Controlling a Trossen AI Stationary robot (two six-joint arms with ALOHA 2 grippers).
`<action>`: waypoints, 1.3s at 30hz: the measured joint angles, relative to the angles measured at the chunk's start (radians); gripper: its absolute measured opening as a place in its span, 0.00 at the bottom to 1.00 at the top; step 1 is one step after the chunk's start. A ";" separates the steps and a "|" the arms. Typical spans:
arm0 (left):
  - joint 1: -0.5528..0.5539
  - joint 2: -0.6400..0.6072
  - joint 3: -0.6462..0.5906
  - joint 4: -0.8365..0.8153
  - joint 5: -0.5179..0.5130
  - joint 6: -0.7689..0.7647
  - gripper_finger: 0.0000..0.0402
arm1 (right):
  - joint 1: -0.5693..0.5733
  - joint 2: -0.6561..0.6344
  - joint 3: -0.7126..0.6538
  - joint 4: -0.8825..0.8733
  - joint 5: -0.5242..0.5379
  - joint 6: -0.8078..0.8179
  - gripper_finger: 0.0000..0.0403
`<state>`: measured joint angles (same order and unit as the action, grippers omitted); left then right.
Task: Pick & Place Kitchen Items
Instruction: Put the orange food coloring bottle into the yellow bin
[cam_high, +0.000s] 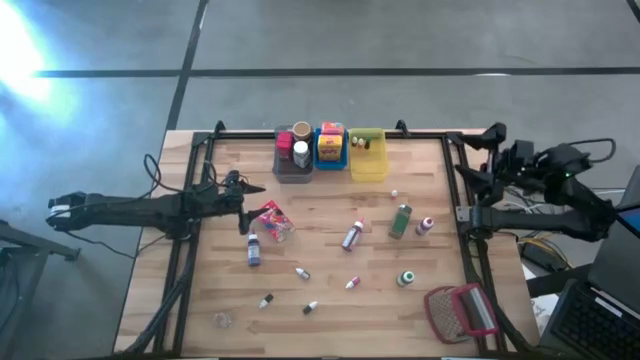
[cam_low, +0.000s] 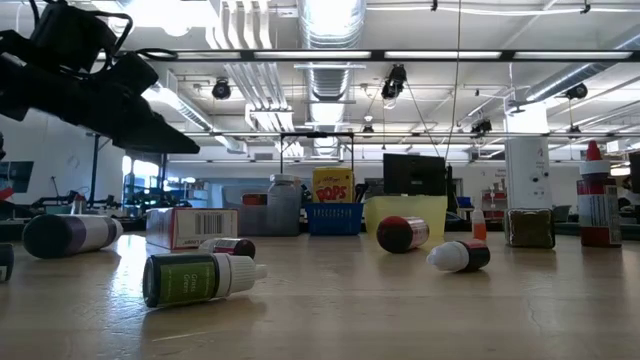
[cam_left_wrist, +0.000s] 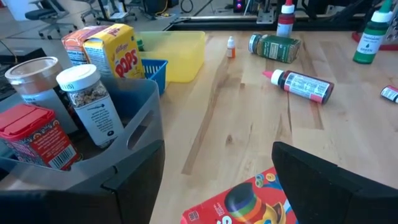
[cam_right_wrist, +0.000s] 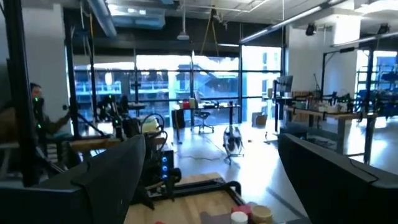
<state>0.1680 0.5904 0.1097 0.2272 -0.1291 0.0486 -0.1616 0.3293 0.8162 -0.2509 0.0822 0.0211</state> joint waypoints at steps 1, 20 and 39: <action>0.000 0.000 0.000 0.000 0.000 0.000 0.75 | 0.000 0.025 0.021 -0.001 0.000 -0.015 0.90; 0.000 0.001 0.000 -0.006 0.001 0.000 0.75 | -0.002 0.684 0.622 -0.937 0.413 0.158 0.89; 0.000 0.001 0.000 -0.003 0.001 0.000 0.75 | -0.053 0.832 0.637 -1.081 0.467 0.258 0.70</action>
<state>0.1680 0.5915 0.1097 0.2245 -0.1280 0.0486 -0.2143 1.1610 1.4536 -1.3317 0.5491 0.2789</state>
